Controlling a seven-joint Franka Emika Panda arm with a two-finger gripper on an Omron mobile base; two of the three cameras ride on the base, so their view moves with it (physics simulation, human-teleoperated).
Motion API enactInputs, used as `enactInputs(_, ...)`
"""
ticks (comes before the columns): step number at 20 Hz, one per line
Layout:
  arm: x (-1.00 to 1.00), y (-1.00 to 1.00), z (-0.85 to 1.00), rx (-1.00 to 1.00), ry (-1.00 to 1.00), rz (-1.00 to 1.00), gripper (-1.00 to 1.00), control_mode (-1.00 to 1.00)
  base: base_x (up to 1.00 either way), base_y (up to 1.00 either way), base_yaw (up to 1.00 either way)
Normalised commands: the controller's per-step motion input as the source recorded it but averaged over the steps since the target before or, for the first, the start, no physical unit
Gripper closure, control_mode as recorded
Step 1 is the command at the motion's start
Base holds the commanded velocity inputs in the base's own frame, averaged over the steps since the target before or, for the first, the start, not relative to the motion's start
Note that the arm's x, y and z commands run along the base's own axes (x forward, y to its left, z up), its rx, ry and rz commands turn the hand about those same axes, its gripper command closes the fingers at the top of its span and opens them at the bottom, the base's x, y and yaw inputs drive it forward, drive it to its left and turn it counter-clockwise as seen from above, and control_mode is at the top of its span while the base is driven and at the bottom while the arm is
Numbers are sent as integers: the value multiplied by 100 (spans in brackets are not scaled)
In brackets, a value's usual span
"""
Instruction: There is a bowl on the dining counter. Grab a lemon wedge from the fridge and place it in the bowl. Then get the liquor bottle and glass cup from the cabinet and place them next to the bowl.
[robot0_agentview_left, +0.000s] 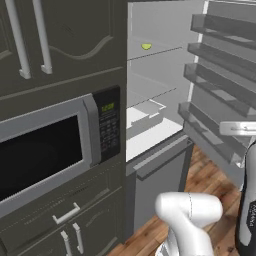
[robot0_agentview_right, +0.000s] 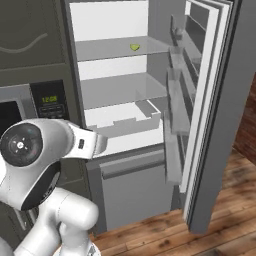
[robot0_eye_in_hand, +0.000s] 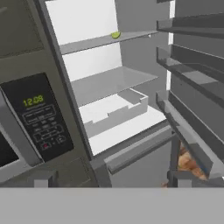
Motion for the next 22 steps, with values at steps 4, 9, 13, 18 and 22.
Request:
enactInputs(4,69,7,0,-13,19,-10,-100,-100,0,0,0)
enactInputs(9,62,0,0,-8,14,-7,-100,-100,0,0,0)
enactInputs(13,47,-10,0,-7,5,-6,-100,-100,0,0,0)
enactInputs(18,22,-18,0,-4,0,0,-100,-100,0,0,0)
enactInputs(22,-13,-4,13,0,0,0,-100,-100,0,0,0)
